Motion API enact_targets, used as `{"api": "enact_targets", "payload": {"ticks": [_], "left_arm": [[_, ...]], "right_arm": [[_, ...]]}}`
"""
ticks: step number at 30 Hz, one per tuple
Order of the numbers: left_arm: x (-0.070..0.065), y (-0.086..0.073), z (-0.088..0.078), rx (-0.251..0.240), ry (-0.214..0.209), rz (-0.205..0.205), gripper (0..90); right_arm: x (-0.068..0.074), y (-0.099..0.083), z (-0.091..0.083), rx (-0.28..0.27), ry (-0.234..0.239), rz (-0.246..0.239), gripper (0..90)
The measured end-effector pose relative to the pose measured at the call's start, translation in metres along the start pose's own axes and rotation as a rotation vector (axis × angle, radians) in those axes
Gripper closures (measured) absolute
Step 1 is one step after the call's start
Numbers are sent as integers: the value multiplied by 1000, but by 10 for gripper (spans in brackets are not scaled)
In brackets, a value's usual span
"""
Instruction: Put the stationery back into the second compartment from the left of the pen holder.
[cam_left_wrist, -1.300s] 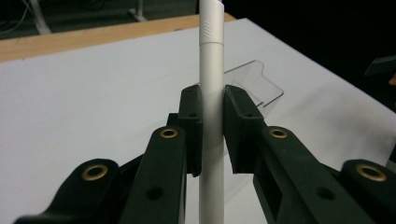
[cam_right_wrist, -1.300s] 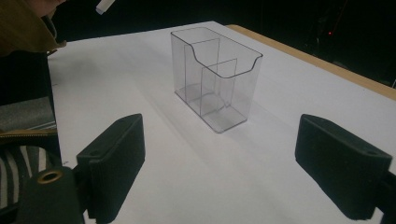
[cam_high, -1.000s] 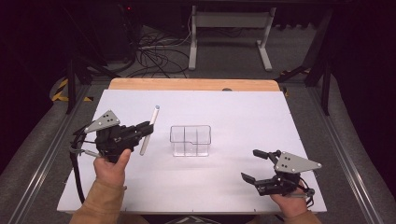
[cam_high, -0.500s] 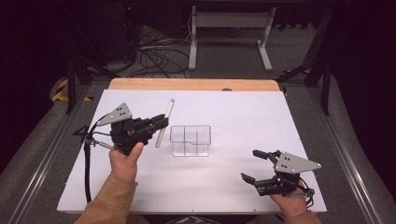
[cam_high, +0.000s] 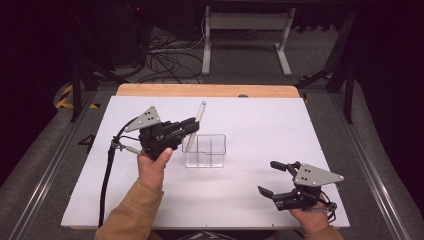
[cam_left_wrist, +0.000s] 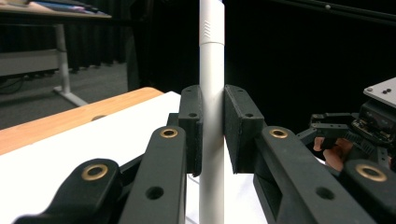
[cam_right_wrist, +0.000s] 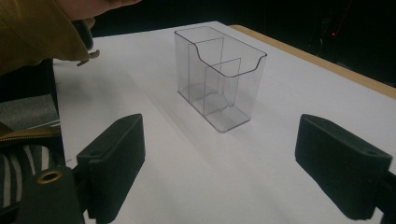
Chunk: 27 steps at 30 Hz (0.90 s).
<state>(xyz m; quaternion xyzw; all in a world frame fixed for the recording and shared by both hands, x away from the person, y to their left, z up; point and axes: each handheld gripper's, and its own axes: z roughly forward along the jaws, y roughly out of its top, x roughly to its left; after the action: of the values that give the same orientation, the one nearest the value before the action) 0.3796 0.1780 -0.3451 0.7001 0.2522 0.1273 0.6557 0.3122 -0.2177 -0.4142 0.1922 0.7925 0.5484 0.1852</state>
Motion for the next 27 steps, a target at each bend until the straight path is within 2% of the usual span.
{"api": "enact_targets", "payload": {"ticks": [7, 12, 15, 19, 22, 27], "left_arm": [[1, -6, 18, -13, -20, 29, 786], [-3, -12, 35, 18, -17, 75, 786], [-2, -14, 39, 14, -11, 79, 786], [-2, -18, 42, 20, 5, 110, 785], [0, -22, 43, 4, 23, 134, 785], [4, -27, 46, 9, 25, 127, 785]], "right_arm": [[0, 0, -1, -8, 3, -1, 165], [0, -1, 1, 0, 11, 6, 165], [1, -1, 1, -1, 14, -1, 165], [0, -1, 1, -1, 15, 2, 165], [1, -1, 1, -3, 18, 1, 165], [1, -1, 1, -3, 21, 0, 165]]}}
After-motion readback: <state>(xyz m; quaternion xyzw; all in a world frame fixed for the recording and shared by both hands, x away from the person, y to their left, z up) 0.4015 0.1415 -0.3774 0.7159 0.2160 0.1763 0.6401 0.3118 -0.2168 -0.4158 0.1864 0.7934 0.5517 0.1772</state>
